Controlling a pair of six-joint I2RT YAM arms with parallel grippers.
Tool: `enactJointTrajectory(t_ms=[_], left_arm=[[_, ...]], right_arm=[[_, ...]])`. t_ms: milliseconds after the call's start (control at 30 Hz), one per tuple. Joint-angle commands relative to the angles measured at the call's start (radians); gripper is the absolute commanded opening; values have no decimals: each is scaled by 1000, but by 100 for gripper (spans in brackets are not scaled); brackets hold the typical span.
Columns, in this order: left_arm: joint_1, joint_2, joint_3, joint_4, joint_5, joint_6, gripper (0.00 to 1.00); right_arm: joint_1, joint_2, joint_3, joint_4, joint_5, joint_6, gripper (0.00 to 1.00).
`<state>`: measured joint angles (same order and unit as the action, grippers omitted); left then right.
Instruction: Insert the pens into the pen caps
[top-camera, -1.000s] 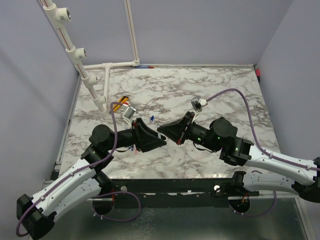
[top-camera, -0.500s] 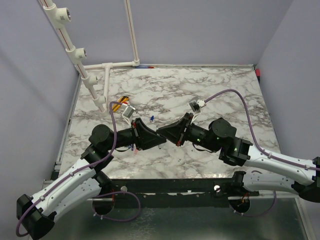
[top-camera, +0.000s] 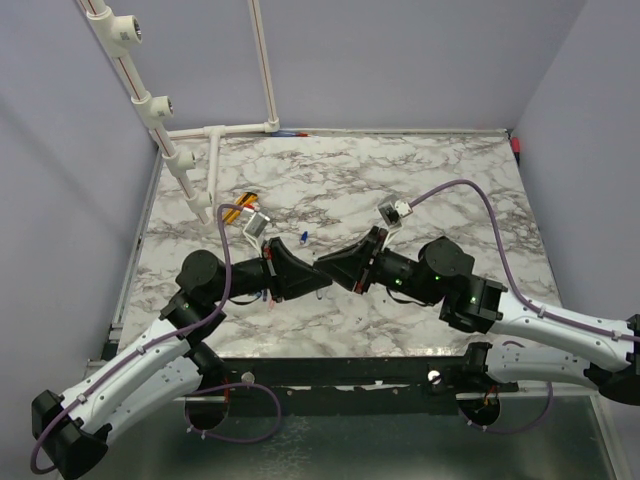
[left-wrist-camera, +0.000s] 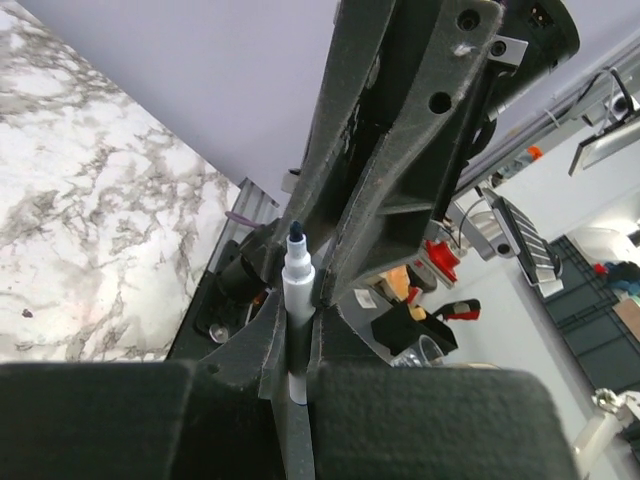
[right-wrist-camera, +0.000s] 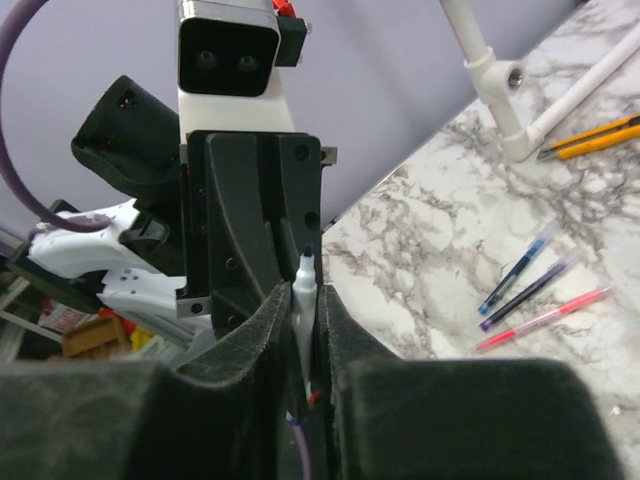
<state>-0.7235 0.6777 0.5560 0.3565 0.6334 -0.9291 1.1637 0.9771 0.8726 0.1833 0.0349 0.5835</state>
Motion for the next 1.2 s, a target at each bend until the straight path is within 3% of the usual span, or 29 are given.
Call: enactJointTrajectory(t_ms=[0,100,267,433,533,733,867,1167], left_arm=[[3,-37,22,-70,-66,68,0],[3,-43,54,-223,-107,163,0],[3,-26,106,-463,-214,299,0],[3,-31,149,-636,-353,422,0],[3,-49,172,-701,-424,483,0],[3,-113,142,-741,-514,549,0],[3,-165,98,-729,-543,551,0],[4,-229,82,-728,-595,562,0]], right_arm=[[2,-28,45,-97,17,-43,26],[3,-32,88,-174,91,-65,36],[1,13,198,-390,284,-89,42],[1,186,375,-678,515,-74,50],[-4,307,464,-783,562,-80,53],[-64,486,565,-831,490,-104,55],[-133,571,581,-784,357,-68,56],[-234,834,708,-777,261,44,58]])
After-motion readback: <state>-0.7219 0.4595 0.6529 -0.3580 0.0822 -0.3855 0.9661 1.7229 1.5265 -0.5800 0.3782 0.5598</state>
